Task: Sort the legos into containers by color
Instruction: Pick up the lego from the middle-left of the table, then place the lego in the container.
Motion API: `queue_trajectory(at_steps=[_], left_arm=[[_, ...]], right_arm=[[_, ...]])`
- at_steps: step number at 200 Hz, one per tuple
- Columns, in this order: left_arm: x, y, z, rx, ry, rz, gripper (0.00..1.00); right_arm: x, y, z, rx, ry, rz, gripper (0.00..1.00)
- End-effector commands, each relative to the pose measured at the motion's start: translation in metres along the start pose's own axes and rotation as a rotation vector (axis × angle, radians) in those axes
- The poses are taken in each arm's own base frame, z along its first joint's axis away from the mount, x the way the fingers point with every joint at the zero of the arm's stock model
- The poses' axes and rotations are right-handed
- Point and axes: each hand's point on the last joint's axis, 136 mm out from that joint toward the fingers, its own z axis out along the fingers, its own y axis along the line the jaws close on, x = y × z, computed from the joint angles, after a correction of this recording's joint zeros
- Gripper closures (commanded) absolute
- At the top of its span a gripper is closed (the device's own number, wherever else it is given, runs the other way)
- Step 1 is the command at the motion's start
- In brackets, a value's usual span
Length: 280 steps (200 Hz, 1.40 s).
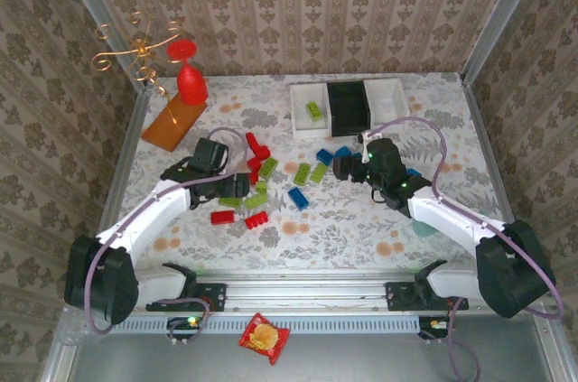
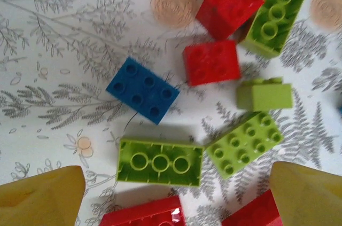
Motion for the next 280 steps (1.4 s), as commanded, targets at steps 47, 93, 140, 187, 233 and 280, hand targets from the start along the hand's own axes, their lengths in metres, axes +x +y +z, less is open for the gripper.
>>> queue_trajectory(at_steps=[47, 93, 140, 187, 233, 280], left_arm=[[0.026, 0.013, 0.039, -0.063, 0.187, -0.005, 0.05], [0.029, 0.022, 0.057, -0.091, 0.222, -0.022, 0.11], [0.029, 0.026, 0.068, -0.081, 0.229, -0.059, 0.2], [0.027, 0.024, 0.075, -0.066, 0.238, -0.079, 0.37], [-0.048, -0.024, 0.022, -0.008, -0.106, 0.005, 0.43], [-0.121, -0.097, 0.016, 0.14, -0.287, 0.071, 0.44]], right_arm=[[0.002, -0.006, -0.003, 0.025, -0.025, -0.017, 0.08], [0.001, -0.007, -0.006, 0.034, -0.032, -0.016, 0.07], [0.0, -0.007, -0.006, 0.032, -0.034, -0.014, 0.07], [0.003, 0.01, -0.004, -0.063, -0.014, -0.034, 0.07], [0.014, 0.12, -0.031, -0.683, 0.013, -0.17, 0.07], [0.001, 0.046, -0.009, -0.227, -0.055, -0.099, 0.01]])
